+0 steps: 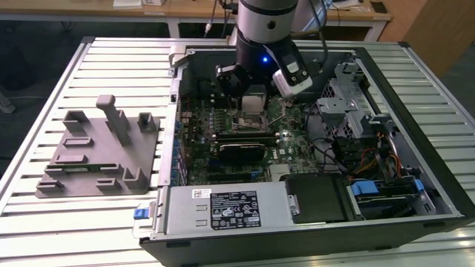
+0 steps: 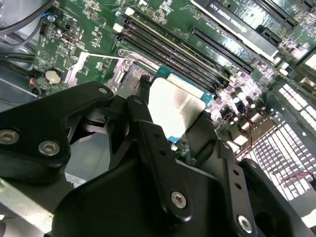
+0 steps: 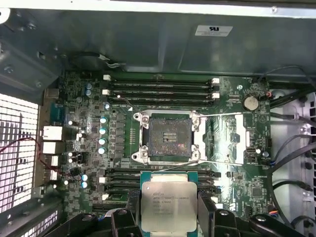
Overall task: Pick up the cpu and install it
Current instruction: 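Pick up the cpu and move it towards the insertion slot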
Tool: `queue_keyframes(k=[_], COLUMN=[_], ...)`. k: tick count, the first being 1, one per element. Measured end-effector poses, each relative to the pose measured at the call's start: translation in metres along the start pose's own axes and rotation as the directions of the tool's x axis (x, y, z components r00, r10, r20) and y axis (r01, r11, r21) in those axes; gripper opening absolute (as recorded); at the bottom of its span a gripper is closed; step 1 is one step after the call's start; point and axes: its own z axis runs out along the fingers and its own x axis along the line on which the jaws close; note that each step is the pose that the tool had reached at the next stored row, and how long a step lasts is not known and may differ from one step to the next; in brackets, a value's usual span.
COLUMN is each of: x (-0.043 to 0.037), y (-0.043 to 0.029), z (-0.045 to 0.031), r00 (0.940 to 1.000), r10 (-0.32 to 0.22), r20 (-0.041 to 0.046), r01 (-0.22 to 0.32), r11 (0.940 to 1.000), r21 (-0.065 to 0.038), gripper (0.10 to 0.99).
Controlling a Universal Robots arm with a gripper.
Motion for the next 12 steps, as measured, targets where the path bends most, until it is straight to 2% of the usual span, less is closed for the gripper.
queue_keyframes(k=[12], x=[0.0002], y=[-0.0001], z=[0.0221], r00=[1.0], r10=[0.0], r20=[-0.0022], r01=[0.0], r11=[1.0], r21=[0.0], gripper=[0.541])
